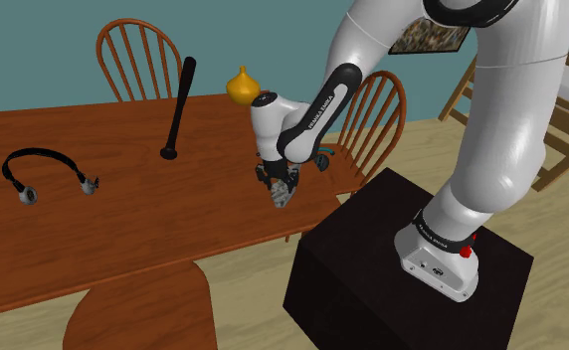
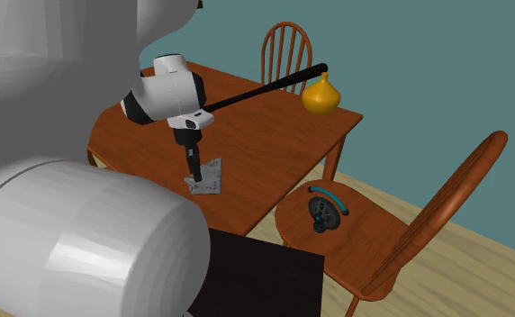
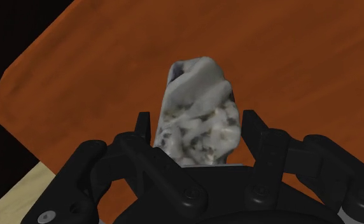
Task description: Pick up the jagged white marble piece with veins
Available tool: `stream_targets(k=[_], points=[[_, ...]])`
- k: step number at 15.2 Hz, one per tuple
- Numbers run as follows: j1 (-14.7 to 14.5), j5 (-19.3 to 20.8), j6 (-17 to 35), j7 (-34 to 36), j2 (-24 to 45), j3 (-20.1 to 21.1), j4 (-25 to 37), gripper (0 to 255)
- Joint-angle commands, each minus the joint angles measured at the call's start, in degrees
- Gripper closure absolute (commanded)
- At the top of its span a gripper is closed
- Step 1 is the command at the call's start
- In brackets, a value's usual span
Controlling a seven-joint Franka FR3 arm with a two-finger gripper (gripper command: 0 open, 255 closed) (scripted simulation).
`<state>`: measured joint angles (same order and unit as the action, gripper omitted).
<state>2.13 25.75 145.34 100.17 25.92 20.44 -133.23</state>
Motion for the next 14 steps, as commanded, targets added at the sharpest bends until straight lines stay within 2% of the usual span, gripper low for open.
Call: stream_targets(k=[1, 14], points=[[0.3, -0.6, -0.5, -0.4, -0.7, 0.4, -0.3, 255], [3.6, -8.7, -8.0, -6.5, -11.0, 5.2, -1.9, 255]])
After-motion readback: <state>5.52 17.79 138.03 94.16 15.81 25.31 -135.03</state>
